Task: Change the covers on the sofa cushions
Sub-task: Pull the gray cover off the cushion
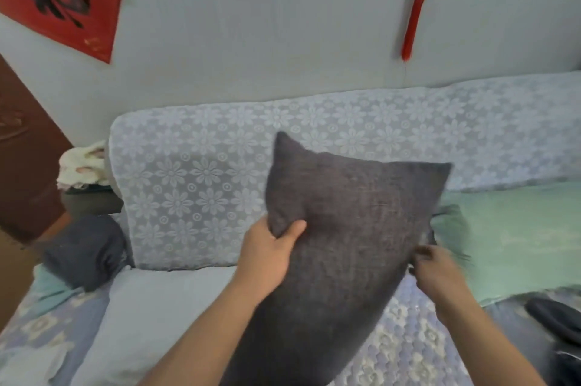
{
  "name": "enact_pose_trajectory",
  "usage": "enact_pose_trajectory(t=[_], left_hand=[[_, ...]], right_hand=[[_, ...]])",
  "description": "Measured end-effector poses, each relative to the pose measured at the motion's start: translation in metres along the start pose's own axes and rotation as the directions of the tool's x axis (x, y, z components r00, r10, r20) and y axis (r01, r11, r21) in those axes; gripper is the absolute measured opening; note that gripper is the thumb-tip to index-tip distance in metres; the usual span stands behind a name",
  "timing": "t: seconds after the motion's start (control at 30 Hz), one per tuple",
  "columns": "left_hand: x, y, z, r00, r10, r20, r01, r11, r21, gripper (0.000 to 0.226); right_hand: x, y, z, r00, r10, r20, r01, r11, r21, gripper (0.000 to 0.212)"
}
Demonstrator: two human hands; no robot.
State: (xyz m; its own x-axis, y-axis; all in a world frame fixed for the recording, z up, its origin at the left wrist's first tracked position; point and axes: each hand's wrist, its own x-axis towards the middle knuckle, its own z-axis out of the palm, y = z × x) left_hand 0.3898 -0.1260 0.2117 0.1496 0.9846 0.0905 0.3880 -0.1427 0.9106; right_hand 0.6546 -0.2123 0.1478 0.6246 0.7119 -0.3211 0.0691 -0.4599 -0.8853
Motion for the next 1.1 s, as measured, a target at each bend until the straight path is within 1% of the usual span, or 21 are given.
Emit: enact_pose_trajectory(t=[0.03, 0.07, 0.13, 0.23, 0.3, 0.33, 0.37, 0.43, 0.47, 0.5, 0.57, 0.6, 0.67, 0.73, 0.8, 0.83, 0.9, 0.93, 1.0, 1.03, 1.1], left_hand=[[-0.003, 0.002, 0.01, 0.999, 0.022, 0.035, -0.024, 0.998, 0.051, 0.026], [-0.002, 0.003, 0.022, 0.993, 0.039, 0.107, -0.05, 0.993, 0.103, 0.029], [-0.002, -0.001, 0.033, 0.973, 0.006, 0.23, -0.058, 0.974, 0.217, 0.029], [-0.003, -0.012, 0.034, 0.948, -0.036, 0.317, -0.063, 0.952, 0.298, 0.022], [-0.009, -0.012, 0.036, 0.918, -0.03, 0.395, -0.121, 0.928, 0.352, 0.024], [-0.014, -0.011, 0.038, 0.902, -0.011, 0.432, -0.172, 0.909, 0.38, 0.027], [-0.019, -0.011, 0.041, 0.885, 0.003, 0.466, -0.214, 0.891, 0.401, 0.031], [-0.028, -0.016, 0.044, 0.856, -0.007, 0.517, -0.233, 0.887, 0.398, 0.038], [-0.032, -0.022, 0.041, 0.847, -0.034, 0.531, -0.192, 0.911, 0.365, 0.04], [-0.035, -0.029, 0.034, 0.834, -0.082, 0.546, -0.114, 0.942, 0.315, 0.042], [-0.042, -0.058, 0.014, 0.808, -0.163, 0.567, 0.034, 0.972, 0.231, 0.053], [-0.049, -0.079, 0.002, 0.792, -0.191, 0.579, 0.066, 0.971, 0.23, 0.065], [-0.068, -0.135, -0.017, 0.738, -0.309, 0.6, 0.089, 0.926, 0.368, 0.09], [-0.09, -0.191, -0.025, 0.669, -0.445, 0.595, 0.07, 0.835, 0.546, 0.105], [-0.11, -0.225, -0.024, 0.617, -0.557, 0.556, 0.176, 0.786, 0.592, 0.106], [-0.117, -0.23, -0.019, 0.615, -0.591, 0.522, 0.251, 0.775, 0.581, 0.103], [-0.121, -0.238, -0.009, 0.633, -0.65, 0.421, 0.418, 0.744, 0.521, 0.094], [-0.118, -0.239, -0.004, 0.635, -0.683, 0.361, 0.542, 0.727, 0.422, 0.085], [-0.104, -0.235, -0.001, 0.59, -0.777, 0.221, 0.793, 0.609, 0.025, 0.065], [-0.093, -0.231, -0.002, 0.554, -0.813, 0.18, 0.831, 0.526, -0.183, 0.057], [-0.068, -0.223, -0.009, 0.521, -0.843, 0.135, 0.786, 0.411, -0.462, 0.064]], right_hand=[[-0.008, -0.005, 0.004, 0.997, -0.044, -0.063, 0.039, 0.996, -0.075, 0.012], [-0.018, -0.011, 0.003, 0.984, -0.119, -0.135, 0.107, 0.99, -0.095, 0.02], [-0.039, -0.029, 0.004, 0.948, -0.252, -0.194, 0.255, 0.967, -0.009, 0.012], [-0.063, -0.051, 0.009, 0.938, -0.345, 0.003, 0.345, 0.938, 0.008, 0.005], [-0.066, -0.06, 0.019, 0.955, -0.26, 0.144, 0.26, 0.965, 0.017, 0.02], [-0.064, -0.063, 0.025, 0.957, -0.222, 0.185, 0.234, 0.971, -0.043, 0.027], [-0.059, -0.064, 0.03, 0.957, -0.228, 0.181, 0.259, 0.949, -0.177, 0.029], [-0.053, -0.067, 0.034, 0.953, -0.297, 0.058, 0.294, 0.865, -0.406, 0.036], [-0.051, -0.065, 0.032, 0.954, -0.301, -0.004, 0.276, 0.881, -0.385, 0.044], [-0.052, -0.063, 0.032, 0.962, -0.27, -0.035, 0.249, 0.926, -0.285, 0.05], [-0.063, -0.054, 0.038, 0.992, -0.123, -0.029, 0.124, 0.992, 0.016, 0.048], [-0.068, -0.05, 0.042, 0.999, -0.042, 0.004, 0.041, 0.987, 0.153, 0.044], [-0.079, -0.046, 0.051, 0.992, 0.073, 0.103, -0.104, 0.937, 0.333, 0.037], [-0.086, -0.047, 0.056, 0.971, 0.107, 0.213, -0.192, 0.883, 0.429, 0.032], [-0.094, -0.053, 0.057, 0.955, 0.121, 0.27, -0.239, 0.852, 0.466, 0.028], [-0.097, -0.056, 0.055, 0.953, 0.121, 0.277, -0.245, 0.845, 0.475, 0.028], [-0.1, -0.064, 0.047, 0.96, 0.108, 0.259, -0.227, 0.84, 0.492, 0.03], [-0.1, -0.069, 0.04, 0.965, 0.093, 0.245, -0.209, 0.837, 0.505, 0.031], [-0.098, -0.081, 0.024, 0.974, 0.067, 0.215, -0.177, 0.818, 0.547, 0.032], [-0.098, -0.086, 0.016, 0.979, 0.059, 0.197, -0.165, 0.796, 0.583, 0.032], [-0.094, -0.094, -0.001, 0.987, 0.058, 0.149, -0.143, 0.74, 0.657, 0.03]])
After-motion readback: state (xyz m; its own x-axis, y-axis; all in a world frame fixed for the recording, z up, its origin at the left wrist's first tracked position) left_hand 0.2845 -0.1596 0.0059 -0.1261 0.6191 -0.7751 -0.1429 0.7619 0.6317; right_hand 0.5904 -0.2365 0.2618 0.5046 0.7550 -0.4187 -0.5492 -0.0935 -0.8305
